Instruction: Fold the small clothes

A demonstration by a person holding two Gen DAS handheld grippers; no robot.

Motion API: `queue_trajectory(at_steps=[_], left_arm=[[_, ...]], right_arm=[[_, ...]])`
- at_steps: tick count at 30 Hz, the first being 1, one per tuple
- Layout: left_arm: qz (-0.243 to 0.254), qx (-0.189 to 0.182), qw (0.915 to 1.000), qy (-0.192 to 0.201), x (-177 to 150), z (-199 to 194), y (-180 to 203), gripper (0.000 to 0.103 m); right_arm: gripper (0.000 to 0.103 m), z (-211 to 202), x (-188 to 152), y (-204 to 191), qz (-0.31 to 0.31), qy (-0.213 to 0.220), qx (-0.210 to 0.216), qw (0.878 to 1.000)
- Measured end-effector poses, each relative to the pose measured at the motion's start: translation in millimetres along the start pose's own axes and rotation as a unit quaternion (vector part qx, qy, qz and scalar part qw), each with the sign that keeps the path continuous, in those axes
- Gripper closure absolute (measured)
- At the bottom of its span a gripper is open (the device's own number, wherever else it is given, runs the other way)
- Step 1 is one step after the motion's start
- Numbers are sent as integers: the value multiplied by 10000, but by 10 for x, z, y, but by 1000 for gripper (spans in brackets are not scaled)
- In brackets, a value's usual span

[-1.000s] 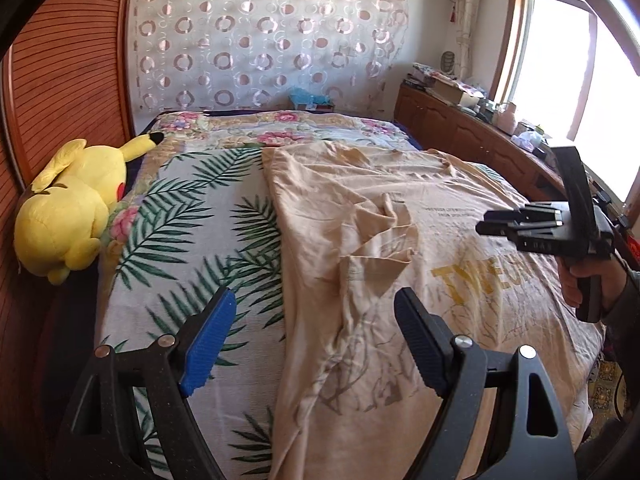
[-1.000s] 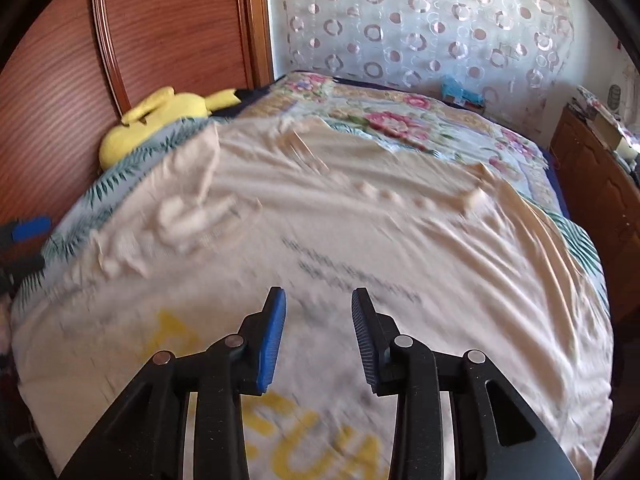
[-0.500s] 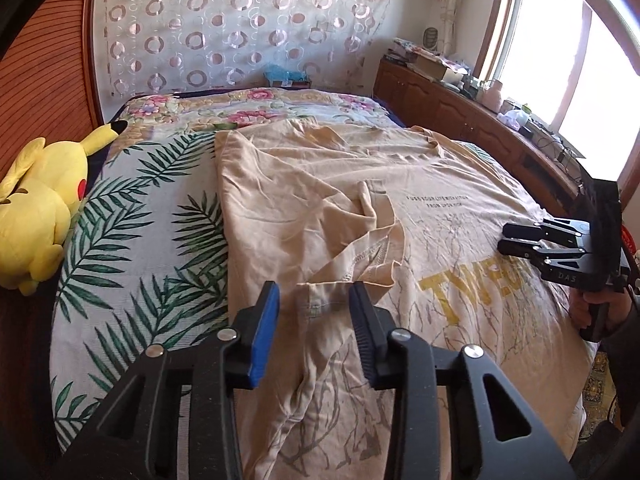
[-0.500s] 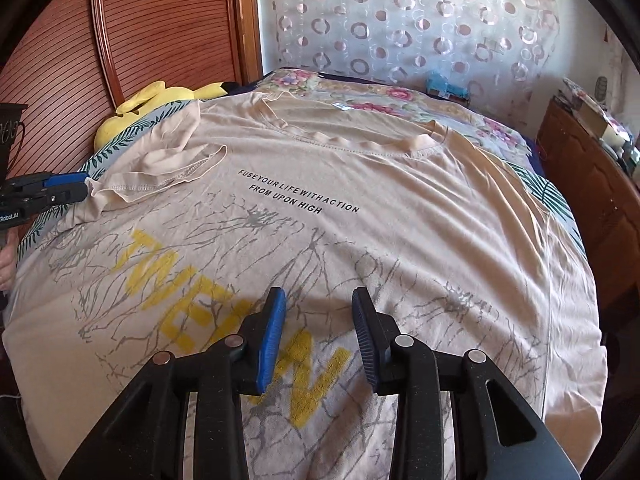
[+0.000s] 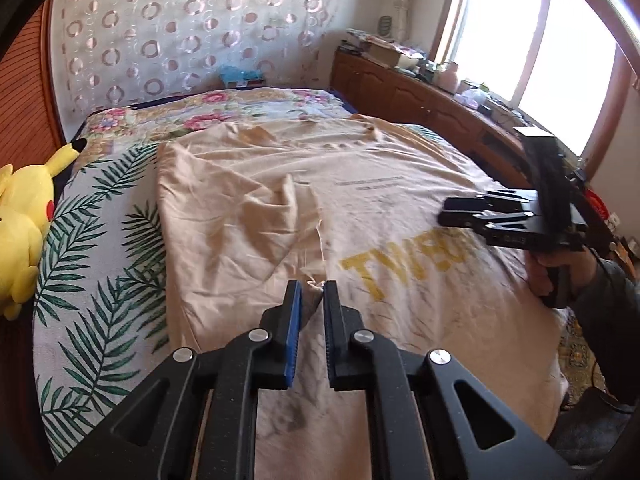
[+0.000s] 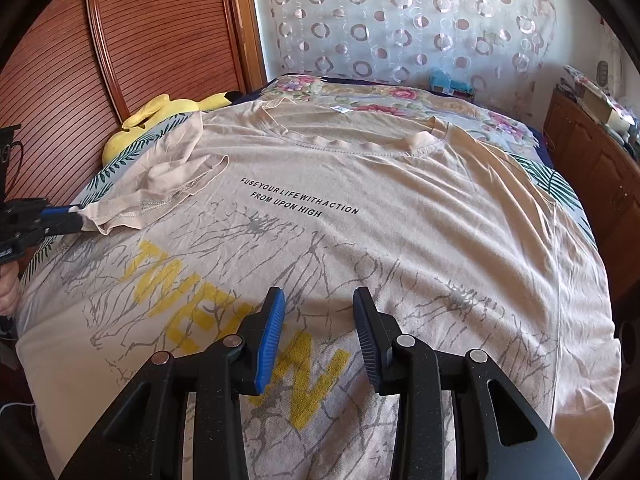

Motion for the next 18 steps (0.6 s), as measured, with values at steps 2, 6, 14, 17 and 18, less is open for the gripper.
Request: queue_trajectory(at_steps=[2,6,14,17,18], left_arm=[[54,45,9999,99,28,-75,17,89],[59,175,9993,336,133,-199,-41,60],[-313,793,9960,270,331,91,-572,35],[-482,1037,9933,156,375,252,-814,33],[-542,1104,9923,164,382,271,-881,33]], right_arm=[[66,-4,-2,2,4,2,1,10000],[66,-14,5,-1,19,18,14,10000],[66,-13,11,-14,-4,12,-50,10000],[66,31,66,-84,-12,-25,70,10000],[66,48,117,-130,-19,1,182,9998]])
Point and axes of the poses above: each gripper's, at about its wrist camera, not at the fingertips, and z roughly the way its jaws point, y to its right, x to its top, the point moved 7 cm from there along z, roughly the way its jaws point, and after that the axes turned 15 degrees about x, right-handed, at the moved point
